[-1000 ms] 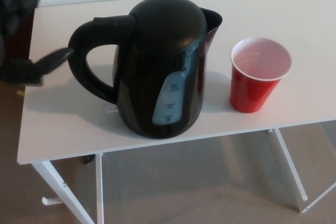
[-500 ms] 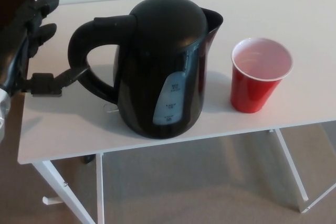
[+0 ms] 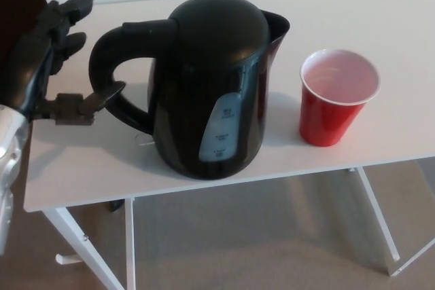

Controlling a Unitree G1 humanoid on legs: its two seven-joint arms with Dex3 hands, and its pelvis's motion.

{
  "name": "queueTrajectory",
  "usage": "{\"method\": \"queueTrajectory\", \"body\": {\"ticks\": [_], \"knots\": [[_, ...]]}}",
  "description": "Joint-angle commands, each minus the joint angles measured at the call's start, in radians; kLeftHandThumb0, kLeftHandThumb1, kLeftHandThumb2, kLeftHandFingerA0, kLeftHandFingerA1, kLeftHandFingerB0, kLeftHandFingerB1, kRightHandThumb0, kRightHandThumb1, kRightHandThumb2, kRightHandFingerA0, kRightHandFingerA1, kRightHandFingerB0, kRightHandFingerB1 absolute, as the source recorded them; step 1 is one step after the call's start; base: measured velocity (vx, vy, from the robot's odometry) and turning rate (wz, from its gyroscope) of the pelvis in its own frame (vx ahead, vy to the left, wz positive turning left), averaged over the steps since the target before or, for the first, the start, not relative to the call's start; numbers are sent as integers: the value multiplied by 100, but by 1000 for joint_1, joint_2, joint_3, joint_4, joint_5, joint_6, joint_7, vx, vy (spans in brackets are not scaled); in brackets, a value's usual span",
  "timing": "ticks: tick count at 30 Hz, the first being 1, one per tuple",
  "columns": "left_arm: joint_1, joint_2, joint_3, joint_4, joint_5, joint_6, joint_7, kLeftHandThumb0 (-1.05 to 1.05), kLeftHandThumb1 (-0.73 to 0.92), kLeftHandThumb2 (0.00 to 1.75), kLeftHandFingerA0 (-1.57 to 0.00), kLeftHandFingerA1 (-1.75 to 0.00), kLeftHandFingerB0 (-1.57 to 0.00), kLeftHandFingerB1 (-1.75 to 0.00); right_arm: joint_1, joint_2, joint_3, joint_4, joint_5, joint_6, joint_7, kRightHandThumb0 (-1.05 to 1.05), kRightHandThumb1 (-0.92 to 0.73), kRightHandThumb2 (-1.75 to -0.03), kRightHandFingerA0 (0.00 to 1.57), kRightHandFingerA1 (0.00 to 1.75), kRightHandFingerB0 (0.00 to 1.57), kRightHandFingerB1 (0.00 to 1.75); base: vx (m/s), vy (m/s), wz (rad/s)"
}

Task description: The robot walk towards a table in front and uses its left hand to pick up the pot from the base and pour water to the cup on the right hand side

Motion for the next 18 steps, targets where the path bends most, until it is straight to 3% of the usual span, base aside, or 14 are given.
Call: {"method": "queueTrajectory", "body": {"ticks": [1, 2, 10, 11, 18], "knots": [[-28, -19, -10, 15, 49, 9, 36, -55, 44, 67, -18, -37, -11, -34, 5, 3, 4, -20, -2, -11, -10, -12, -61, -57, 42, 52, 50, 55, 0, 0, 0], [-33, -31, -15, 20, 56, 3, 46, -55, 43, 67, -24, -39, -16, -35, 8, 5, 7, -35, -1, -5, -13, -11, -42, -87, 32, 59, 37, 61, 0, 0, 0], [-50, -77, -25, 56, 93, -32, 88, -54, 43, 68, -27, -40, -21, -37, 17, 12, 13, -70, 0, 5, -23, -10, -43, -88, 32, 58, 40, 62, 0, 0, 0], [-60, -85, -32, 76, 110, -42, 107, -49, 50, 55, -35, -34, -28, -30, 19, 12, 22, -84, -10, 0, -29, -10, -46, -89, 33, 59, 24, 54, 0, 0, 0], [-78, -102, -34, 110, 119, -52, 108, -48, 50, 56, -34, -34, -27, -30, 12, 13, 30, -98, -6, 5, -32, -11, -45, -89, 34, 60, 31, 57, 0, 0, 0]]}}
